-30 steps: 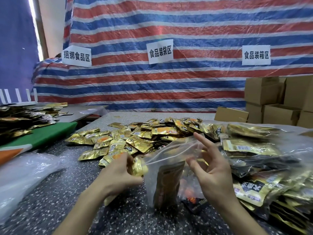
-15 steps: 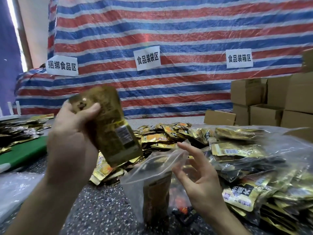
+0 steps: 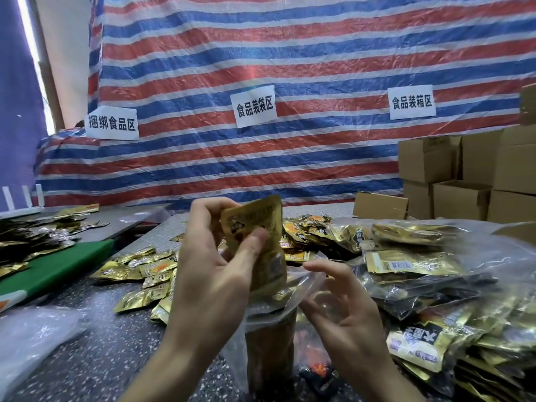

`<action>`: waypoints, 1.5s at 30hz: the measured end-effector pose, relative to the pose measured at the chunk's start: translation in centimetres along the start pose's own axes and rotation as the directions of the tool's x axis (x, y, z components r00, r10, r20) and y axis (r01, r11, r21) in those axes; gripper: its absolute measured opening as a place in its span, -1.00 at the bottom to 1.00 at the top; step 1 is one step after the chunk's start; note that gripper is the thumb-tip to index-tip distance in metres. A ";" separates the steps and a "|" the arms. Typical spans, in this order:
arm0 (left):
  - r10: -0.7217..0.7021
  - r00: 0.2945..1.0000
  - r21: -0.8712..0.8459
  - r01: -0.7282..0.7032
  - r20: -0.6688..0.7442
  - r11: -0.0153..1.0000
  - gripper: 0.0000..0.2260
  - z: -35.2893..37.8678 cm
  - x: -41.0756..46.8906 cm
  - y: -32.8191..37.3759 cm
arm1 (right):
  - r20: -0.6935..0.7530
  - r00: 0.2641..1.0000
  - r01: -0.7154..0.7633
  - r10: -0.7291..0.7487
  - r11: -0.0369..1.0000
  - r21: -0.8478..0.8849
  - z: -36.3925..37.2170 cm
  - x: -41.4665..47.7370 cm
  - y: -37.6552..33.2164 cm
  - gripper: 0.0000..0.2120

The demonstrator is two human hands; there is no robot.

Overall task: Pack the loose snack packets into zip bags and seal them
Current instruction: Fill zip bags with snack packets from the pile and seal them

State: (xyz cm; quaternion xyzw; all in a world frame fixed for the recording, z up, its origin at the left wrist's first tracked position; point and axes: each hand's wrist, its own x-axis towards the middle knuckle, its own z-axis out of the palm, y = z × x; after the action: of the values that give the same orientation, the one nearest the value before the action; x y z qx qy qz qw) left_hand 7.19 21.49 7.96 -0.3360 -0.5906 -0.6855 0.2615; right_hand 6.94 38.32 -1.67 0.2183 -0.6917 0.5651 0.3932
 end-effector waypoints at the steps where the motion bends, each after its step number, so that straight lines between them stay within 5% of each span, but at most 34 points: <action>1: -0.007 1.000 0.018 0.007 0.023 1.000 -0.78 0.0 -0.1 -0.2 | -0.001 1.000 0.012 -0.012 1.000 0.004 0.0 0.0 0.0 -0.62; 7: -0.138 0.967 0.274 0.077 0.212 0.959 -0.75 -0.8 0.5 -1.4 | -0.021 1.000 0.006 -0.005 0.997 0.077 0.1 0.0 0.4 -0.62; 12: -0.229 0.904 0.607 -0.041 0.361 0.794 -0.67 -3.2 1.2 -2.3 | -0.085 0.996 0.013 -0.009 0.999 0.050 0.2 0.1 0.3 -0.66; 16: -0.461 0.754 0.501 0.203 0.468 0.841 -0.56 -6.6 1.6 -3.1 | -0.121 0.991 -0.051 0.057 0.997 0.053 0.0 0.1 0.3 -0.70; 19: -0.526 0.632 0.507 0.233 0.569 0.830 -0.64 -8.5 1.7 -3.9 | -0.142 0.986 -0.079 0.085 0.996 0.046 0.0 0.1 0.1 -0.69; 22: -0.471 0.734 0.477 0.227 0.489 0.849 -0.84 -9.1 2.1 -5.3 | -0.142 0.984 -0.105 0.109 0.994 0.038 -0.1 0.1 -0.1 -0.64; 27: -0.433 0.842 0.237 0.371 0.321 0.898 -0.79 -8.5 2.6 -7.0 | -0.173 0.951 -0.222 0.256 0.955 0.195 -0.4 0.5 -0.1 -0.50; 32: -0.531 0.844 -0.230 0.532 0.069 0.815 -0.91 -6.5 1.4 -9.1 | -0.175 0.928 -0.261 0.329 0.909 0.326 -1.1 1.3 -0.6 -0.81; 41: -0.311 0.949 -0.323 0.279 -0.052 0.905 -0.82 -6.7 0.2 -8.1 | -0.235 0.951 -0.138 0.200 0.957 0.256 -1.6 1.7 -2.4 -0.59; 45: -0.245 0.969 -0.306 0.225 -0.028 0.925 -0.56 -6.4 0.0 -7.5 | -0.209 0.958 -0.136 0.194 0.956 0.260 -1.8 1.8 -2.7 -0.49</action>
State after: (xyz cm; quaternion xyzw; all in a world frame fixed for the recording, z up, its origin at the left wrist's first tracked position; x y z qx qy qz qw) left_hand 0.53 16.38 2.74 -0.2760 -0.5068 -0.8041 0.1425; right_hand 8.43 39.62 1.45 0.1381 -0.5825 0.6980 0.3929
